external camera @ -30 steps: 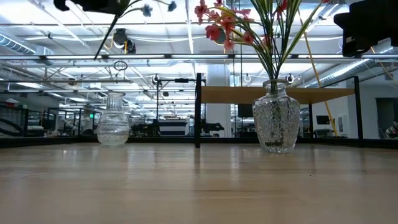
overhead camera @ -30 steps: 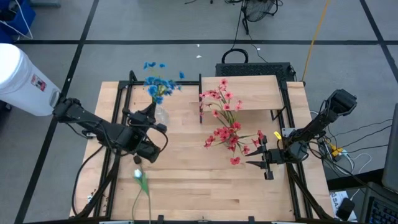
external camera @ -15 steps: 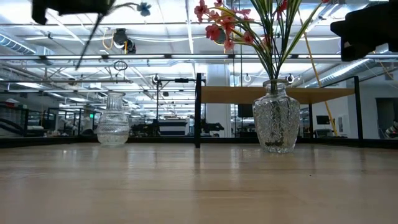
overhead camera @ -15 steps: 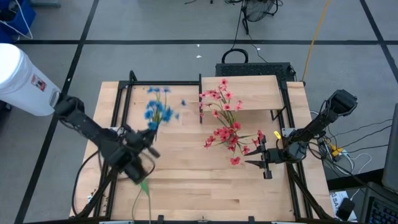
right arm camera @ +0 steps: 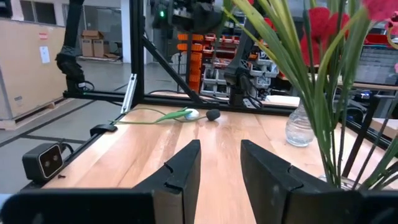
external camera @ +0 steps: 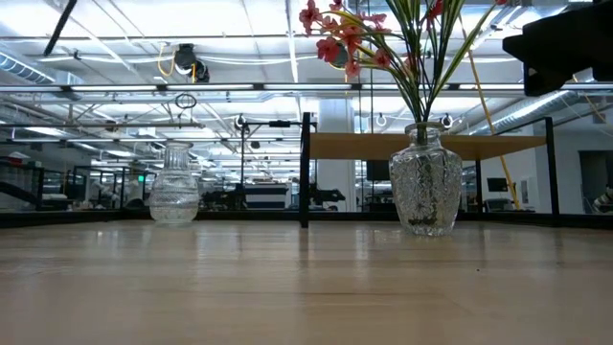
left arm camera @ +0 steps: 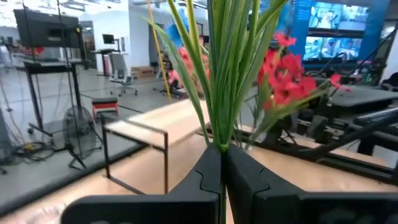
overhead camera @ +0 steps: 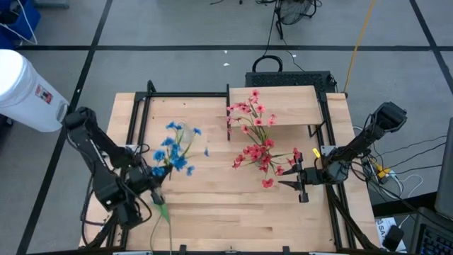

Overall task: Pick and place flowers into a vace then onto a shelf
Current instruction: Put the blue flowers into the left transparent vase

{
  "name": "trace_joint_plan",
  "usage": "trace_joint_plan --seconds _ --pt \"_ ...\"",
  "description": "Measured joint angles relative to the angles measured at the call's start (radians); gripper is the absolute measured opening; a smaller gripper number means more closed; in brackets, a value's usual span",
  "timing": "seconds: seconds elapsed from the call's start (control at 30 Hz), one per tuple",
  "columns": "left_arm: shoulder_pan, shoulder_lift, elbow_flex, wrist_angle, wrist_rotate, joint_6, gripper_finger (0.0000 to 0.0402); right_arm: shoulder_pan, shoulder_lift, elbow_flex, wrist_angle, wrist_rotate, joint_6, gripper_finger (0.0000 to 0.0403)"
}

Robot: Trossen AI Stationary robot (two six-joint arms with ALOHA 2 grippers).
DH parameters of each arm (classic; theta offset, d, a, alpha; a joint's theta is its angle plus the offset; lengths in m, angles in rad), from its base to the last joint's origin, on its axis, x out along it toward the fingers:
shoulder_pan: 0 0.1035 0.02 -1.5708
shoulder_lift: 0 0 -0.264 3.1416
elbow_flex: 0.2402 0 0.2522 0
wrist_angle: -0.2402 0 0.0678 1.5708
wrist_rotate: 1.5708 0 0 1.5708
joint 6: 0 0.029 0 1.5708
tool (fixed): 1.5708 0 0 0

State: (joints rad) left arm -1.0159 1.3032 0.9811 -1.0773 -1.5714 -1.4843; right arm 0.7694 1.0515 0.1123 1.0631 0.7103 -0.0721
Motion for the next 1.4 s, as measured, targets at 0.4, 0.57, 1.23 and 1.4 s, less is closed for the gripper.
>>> trace_joint_plan --seconds 0.4,0.57,1.23,1.4 --pt "0.072 -0.096 0.438 -0.097 0.015 0.495 0.0007 -0.004 0.000 0.000 -0.006 -0.003 0.001 0.0105" --pt "0.136 -0.103 0.575 -0.099 -0.009 0.753 0.0014 -0.004 0.000 0.000 -0.006 -0.003 0.007 0.0105" --pt "0.326 -0.288 0.613 -0.099 0.020 0.955 0.0007 -0.005 0.000 0.000 0.004 0.006 -0.001 0.0105" --pt "0.234 -0.283 0.485 0.019 0.043 0.901 0.0007 -0.007 0.000 0.000 0.009 0.024 -0.013 0.0105"
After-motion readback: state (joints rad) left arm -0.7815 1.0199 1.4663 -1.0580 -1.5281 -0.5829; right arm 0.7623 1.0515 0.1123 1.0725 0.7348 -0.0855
